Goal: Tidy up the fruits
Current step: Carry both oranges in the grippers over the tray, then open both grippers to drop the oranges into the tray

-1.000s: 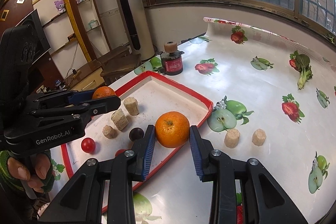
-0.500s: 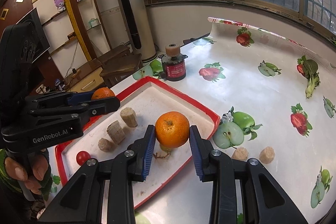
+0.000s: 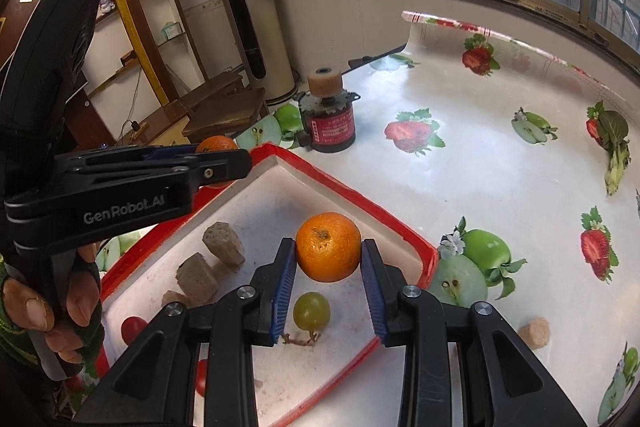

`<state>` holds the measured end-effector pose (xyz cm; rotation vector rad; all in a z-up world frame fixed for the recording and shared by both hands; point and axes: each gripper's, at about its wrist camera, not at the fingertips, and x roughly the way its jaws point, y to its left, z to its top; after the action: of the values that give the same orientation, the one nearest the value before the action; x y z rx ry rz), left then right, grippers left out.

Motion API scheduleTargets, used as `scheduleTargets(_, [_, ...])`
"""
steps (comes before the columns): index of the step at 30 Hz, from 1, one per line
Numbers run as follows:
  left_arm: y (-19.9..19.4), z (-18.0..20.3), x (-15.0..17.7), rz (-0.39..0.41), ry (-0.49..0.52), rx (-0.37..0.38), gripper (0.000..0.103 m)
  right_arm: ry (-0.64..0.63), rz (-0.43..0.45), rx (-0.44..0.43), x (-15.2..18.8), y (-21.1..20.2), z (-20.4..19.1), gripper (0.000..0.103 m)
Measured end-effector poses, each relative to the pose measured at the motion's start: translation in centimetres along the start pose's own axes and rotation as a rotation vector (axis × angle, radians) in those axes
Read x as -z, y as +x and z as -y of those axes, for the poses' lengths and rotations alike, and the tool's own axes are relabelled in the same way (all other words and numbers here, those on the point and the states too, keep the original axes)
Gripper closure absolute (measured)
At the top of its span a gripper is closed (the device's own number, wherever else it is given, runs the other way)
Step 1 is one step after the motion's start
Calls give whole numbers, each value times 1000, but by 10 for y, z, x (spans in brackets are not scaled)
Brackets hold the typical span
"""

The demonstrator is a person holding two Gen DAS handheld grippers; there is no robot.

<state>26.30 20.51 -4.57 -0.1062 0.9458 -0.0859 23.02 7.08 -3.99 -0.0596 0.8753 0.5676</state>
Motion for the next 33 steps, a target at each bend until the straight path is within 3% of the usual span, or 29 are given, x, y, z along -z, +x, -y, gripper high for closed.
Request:
scheduleTargets(18, [53,0,11,-135,-8,-19,69,-22,-72,-5,10,32,-3,68])
scheduleTargets(24, [49,3,15,-128,10,-41,69,-12,-79,-4,14,35,0,67])
scheduleTargets(26, [48,3,15,-130,10,-45,63,-10,-75,-11,14,32,0,64])
scheduleTargets(28, [44,2,16,-126,-1,-45,50,-11,-69,-13,14,29,-1,56])
scheduleTargets(33, [24,0,20,-93,-12,-43,50,-21,-50,-26,13,15,-4,56])
